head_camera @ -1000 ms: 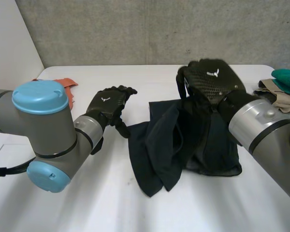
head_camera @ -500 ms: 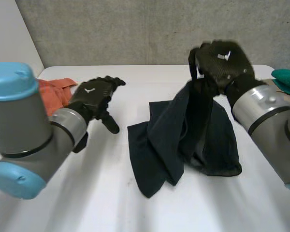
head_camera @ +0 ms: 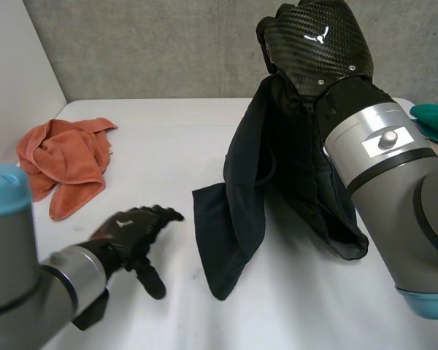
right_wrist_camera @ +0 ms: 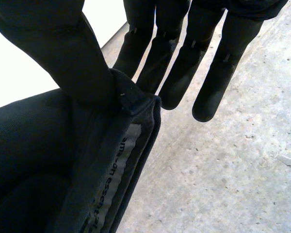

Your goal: Fold the laundry.

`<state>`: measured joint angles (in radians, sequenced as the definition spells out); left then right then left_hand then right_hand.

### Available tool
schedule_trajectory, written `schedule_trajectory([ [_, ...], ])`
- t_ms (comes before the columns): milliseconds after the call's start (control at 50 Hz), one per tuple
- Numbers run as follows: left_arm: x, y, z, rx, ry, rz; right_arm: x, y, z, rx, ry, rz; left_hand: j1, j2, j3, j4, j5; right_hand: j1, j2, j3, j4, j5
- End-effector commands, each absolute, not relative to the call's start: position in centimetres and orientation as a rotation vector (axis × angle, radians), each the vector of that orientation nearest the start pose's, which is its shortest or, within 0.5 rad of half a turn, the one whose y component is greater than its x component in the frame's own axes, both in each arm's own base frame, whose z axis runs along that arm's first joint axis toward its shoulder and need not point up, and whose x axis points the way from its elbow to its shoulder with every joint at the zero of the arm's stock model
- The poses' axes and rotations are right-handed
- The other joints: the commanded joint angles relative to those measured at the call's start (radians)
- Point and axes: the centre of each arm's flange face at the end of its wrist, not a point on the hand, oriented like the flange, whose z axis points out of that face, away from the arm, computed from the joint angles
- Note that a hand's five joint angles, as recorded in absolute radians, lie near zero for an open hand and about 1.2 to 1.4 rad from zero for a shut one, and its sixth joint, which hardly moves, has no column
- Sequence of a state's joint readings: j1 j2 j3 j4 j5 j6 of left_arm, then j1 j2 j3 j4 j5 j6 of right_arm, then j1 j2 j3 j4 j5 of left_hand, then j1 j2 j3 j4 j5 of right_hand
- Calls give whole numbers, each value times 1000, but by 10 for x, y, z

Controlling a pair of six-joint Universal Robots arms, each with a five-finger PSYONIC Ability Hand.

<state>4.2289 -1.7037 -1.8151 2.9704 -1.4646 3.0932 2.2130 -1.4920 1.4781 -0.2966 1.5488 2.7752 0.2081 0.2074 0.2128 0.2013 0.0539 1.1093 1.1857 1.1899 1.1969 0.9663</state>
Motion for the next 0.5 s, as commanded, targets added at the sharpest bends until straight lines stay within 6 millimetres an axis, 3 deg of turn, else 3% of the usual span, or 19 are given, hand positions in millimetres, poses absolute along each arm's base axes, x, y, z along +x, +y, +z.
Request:
schedule_trajectory([
  [20,-278,-156,175,843,3045,-1656,319,-187,352,-810,1485,-2342,-34,-33,-38,-27,-54,287,211,206,199,255],
  [220,-315,-133,156,879,3142,-1573,326,-176,366,-773,1452,-2364,-34,-33,-38,-27,-54,287,211,206,199,255],
  [380,-340,-140,146,745,3081,-1708,328,-170,373,-755,1442,-2353,-24,-24,-29,-17,-45,287,211,206,199,255],
  [460,-350,-142,139,704,3063,-1727,327,-168,375,-726,1442,-2344,240,240,235,246,219,287,211,206,199,255],
  [500,-355,-145,136,667,3052,-1739,326,-167,377,-711,1443,-2337,480,481,475,487,460,287,211,206,199,255],
])
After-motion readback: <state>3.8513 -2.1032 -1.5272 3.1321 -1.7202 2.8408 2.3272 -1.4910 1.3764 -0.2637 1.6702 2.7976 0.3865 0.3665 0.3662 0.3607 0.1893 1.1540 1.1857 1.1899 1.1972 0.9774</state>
